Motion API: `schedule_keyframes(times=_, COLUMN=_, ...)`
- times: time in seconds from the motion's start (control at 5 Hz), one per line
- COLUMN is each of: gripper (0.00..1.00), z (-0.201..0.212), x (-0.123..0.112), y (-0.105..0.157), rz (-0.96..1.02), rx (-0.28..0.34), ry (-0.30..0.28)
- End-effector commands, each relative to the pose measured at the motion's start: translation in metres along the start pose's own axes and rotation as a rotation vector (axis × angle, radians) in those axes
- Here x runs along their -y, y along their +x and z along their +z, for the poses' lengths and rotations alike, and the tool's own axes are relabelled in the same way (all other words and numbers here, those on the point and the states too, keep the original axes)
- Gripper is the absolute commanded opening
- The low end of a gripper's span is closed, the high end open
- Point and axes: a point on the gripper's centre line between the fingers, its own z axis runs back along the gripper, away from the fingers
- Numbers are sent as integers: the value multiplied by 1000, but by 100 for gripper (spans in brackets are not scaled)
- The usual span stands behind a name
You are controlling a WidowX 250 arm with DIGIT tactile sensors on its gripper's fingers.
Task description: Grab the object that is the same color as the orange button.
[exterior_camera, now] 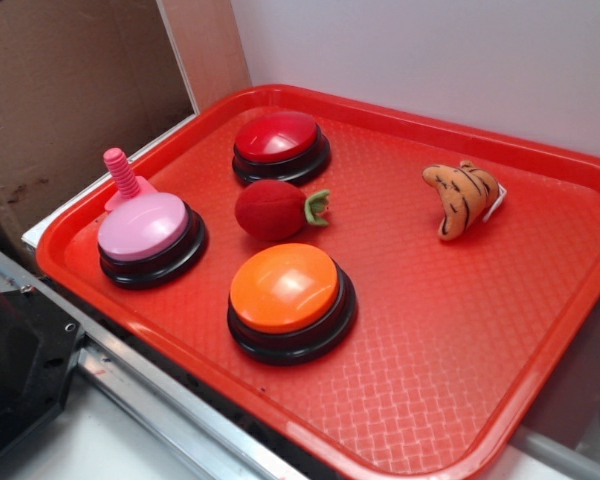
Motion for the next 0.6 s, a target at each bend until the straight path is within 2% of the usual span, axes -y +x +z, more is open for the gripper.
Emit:
schedule_keyframes(times=0.0, gripper=100, z=0, x=0, y=0, rz=0, rx=0, ry=0)
schedule_keyframes(times=0.4, gripper=100, z=14, x=-22, y=87, rz=32, rx=42, ry=-2)
